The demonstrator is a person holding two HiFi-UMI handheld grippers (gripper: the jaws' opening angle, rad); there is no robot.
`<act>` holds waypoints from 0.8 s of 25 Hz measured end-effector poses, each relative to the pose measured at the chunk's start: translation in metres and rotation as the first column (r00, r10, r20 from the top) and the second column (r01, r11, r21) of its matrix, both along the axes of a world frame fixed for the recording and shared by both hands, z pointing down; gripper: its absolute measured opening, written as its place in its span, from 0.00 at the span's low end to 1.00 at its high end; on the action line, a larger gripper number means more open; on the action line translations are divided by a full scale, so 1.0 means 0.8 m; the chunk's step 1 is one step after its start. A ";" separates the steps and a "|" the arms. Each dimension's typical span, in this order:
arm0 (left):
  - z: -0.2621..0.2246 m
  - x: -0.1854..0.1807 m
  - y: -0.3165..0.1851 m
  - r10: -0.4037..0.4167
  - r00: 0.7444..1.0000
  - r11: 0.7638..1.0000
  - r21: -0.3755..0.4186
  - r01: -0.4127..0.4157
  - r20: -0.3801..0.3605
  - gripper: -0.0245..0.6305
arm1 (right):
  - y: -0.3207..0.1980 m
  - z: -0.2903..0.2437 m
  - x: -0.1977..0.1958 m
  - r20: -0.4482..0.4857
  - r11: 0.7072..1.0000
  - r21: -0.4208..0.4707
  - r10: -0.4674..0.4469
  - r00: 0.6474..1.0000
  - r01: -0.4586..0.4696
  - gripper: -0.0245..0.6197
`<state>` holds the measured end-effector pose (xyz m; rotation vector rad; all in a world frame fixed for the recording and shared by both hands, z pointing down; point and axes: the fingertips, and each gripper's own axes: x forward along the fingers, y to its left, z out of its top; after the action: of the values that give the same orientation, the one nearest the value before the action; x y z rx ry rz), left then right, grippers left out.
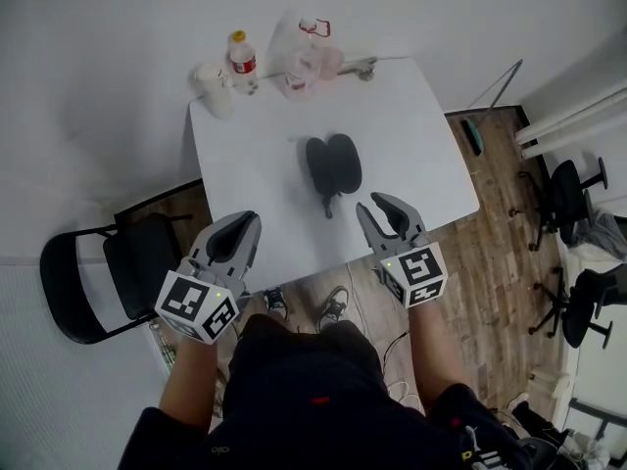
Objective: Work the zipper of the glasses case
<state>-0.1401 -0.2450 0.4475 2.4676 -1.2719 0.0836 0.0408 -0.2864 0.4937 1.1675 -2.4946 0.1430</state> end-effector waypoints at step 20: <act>0.041 -0.023 0.005 0.048 0.999 0.998 -0.033 -0.048 -0.008 0.10 | -0.088 0.273 -0.085 -0.413 0.971 -0.235 -0.144 0.899 0.047 0.36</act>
<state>-0.1582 -0.2411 0.4804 2.4683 -1.1985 0.1068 -0.0271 -0.3567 0.7124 0.8707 -2.0802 0.1170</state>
